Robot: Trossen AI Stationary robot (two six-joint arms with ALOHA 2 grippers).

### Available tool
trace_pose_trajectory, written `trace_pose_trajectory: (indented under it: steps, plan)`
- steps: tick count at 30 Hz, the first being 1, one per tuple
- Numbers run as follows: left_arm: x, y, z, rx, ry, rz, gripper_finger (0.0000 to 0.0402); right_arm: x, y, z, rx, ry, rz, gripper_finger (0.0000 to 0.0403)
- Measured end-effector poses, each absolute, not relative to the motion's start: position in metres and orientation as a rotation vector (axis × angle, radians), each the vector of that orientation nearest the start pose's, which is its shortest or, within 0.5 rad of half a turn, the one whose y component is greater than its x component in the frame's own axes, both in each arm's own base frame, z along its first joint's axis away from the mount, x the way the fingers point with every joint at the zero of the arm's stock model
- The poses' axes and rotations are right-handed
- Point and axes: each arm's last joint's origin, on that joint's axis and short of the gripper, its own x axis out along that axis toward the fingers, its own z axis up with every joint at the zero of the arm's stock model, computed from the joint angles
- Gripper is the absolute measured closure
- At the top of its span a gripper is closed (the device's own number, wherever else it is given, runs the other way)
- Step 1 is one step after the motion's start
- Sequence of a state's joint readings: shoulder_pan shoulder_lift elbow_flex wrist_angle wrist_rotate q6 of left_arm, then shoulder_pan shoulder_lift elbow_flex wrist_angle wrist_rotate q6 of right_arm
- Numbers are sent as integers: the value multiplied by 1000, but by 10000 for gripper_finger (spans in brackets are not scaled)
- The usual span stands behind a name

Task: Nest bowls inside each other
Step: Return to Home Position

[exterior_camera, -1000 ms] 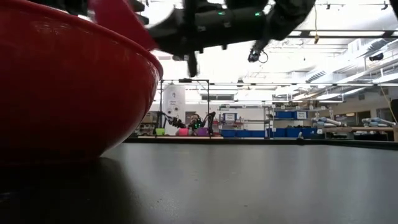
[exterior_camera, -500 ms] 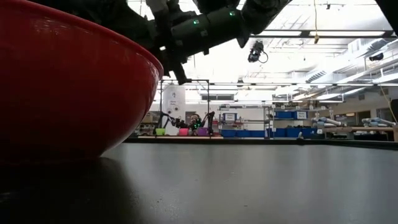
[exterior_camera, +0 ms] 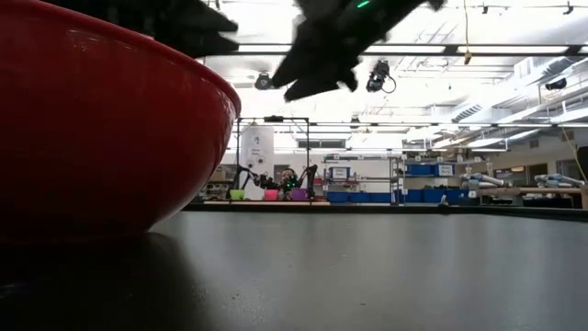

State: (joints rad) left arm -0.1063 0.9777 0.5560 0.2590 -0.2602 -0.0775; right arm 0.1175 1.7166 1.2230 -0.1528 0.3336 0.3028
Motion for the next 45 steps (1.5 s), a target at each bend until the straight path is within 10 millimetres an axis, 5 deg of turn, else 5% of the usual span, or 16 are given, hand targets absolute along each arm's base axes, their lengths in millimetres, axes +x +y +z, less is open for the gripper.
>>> trace_pose_trajectory:
  steps: [8,15,22,28,32,38,45]
  plan:
    - [206,-18,286,1,-34,151,186,288,40,263,82,342,-199,188]
    - [223,-19,248,-75,-36,140,186,222,42,246,41,-52,239,240]
    - [208,-2,264,42,-113,277,186,175,17,238,-21,-211,50,346]
    - [178,18,266,35,14,383,186,148,-1,234,-56,-197,6,395]
    - [174,21,228,-40,64,388,187,140,-10,219,-26,-133,-57,388]
    - [154,19,190,-78,-137,368,203,135,-13,212,36,-140,-35,397]
    - [135,17,197,-39,-186,361,233,123,-11,219,66,-190,-2,395]
